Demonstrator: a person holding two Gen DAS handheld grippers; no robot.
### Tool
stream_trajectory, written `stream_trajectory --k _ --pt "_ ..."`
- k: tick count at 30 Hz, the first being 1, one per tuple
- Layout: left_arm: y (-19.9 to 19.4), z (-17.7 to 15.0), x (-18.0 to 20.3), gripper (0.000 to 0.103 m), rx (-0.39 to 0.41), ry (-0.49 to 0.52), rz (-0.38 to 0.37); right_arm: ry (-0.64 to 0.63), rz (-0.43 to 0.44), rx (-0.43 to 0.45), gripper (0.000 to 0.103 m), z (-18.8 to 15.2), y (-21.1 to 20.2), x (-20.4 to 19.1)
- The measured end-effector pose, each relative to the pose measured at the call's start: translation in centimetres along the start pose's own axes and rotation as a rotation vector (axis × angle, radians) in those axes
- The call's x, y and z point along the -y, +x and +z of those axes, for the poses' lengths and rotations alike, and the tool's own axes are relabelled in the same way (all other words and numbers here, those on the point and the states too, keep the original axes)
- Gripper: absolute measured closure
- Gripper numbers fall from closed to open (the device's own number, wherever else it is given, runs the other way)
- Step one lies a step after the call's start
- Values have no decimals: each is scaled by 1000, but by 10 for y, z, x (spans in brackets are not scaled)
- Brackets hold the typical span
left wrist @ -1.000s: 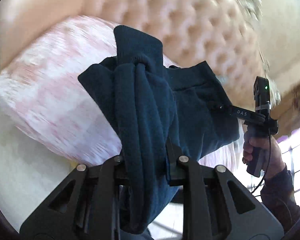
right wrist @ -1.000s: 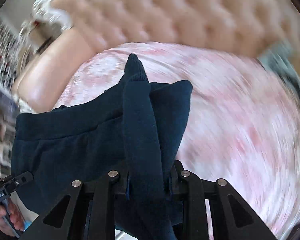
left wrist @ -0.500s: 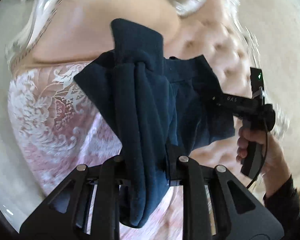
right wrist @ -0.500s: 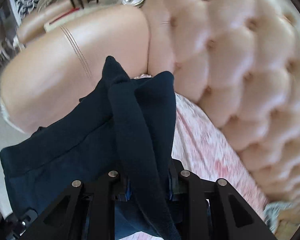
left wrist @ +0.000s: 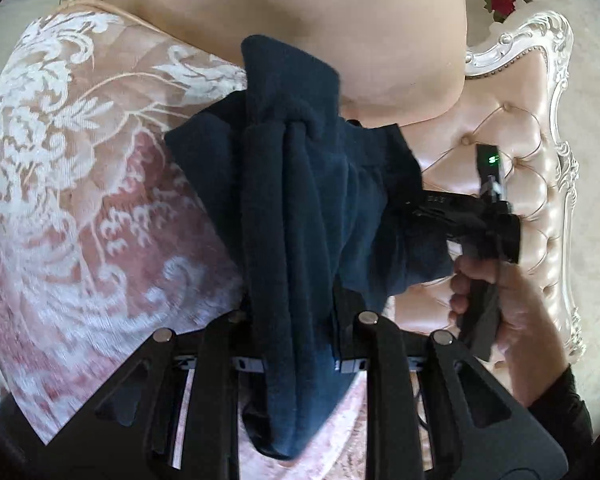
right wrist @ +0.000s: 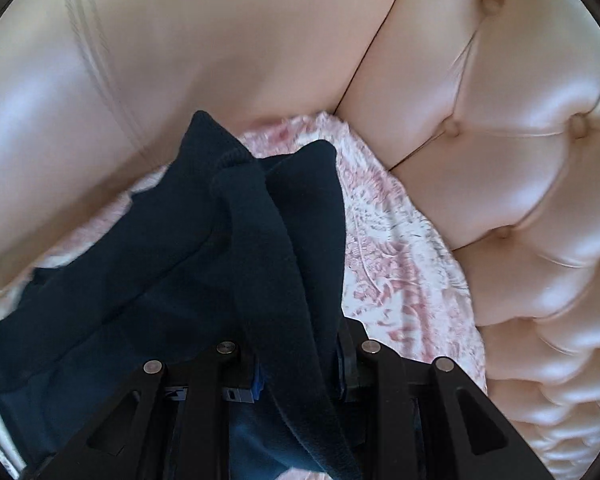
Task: Fold clothes
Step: 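Lower the navy bundle onto the bed beside the headboard with both tools, then open both tools and release the navy bundle, pulling back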
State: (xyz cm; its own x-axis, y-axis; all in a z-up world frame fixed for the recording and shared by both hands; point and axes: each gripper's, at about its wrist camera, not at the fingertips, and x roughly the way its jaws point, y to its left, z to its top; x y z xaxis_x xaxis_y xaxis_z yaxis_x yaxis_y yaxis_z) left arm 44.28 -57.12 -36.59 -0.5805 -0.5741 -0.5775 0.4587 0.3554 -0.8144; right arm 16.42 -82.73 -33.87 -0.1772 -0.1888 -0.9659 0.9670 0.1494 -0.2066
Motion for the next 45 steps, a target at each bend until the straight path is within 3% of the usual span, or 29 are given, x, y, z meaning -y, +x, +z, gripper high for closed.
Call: stream_trajectory --k 8,14,16,21,26,28,31,36,38,42,45 --pt "22 14 -3 73 -6 -4 -17 5 47 60 74 -3 12 12" --pt "8 11 -9 72 -18 7 -31 -2 42 82 71 -8 9 12" --pt "2 11 -11 70 -26 0 -34 -4 37 89 68 -9 7 11" --pt "-2 16 -9 67 -31 -2 -27 29 -7 116 39 -11 3 19" --pt "-12 16 -8 59 -41 -10 0 67 -57 132 39 -17 -9 31" --pt "-22 17 -9 50 -41 -18 18 77 -99 143 39 -21 -19 35" --pt "-38 18 -13 42 -31 -15 61 135 -170 140 29 -31 -37 50" --pt "-75 20 -27 37 -7 26 198 226 -324 106 28 -78 -68 86" --pt "-91 21 -33 31 -5 70 255 244 -335 111 28 -106 -82 86" --pt "-140 7 -27 17 59 251 336 334 -170 238 28 -186 -127 62" --pt "-185 -23 0 4 96 428 278 375 -47 393 28 -254 -167 25"
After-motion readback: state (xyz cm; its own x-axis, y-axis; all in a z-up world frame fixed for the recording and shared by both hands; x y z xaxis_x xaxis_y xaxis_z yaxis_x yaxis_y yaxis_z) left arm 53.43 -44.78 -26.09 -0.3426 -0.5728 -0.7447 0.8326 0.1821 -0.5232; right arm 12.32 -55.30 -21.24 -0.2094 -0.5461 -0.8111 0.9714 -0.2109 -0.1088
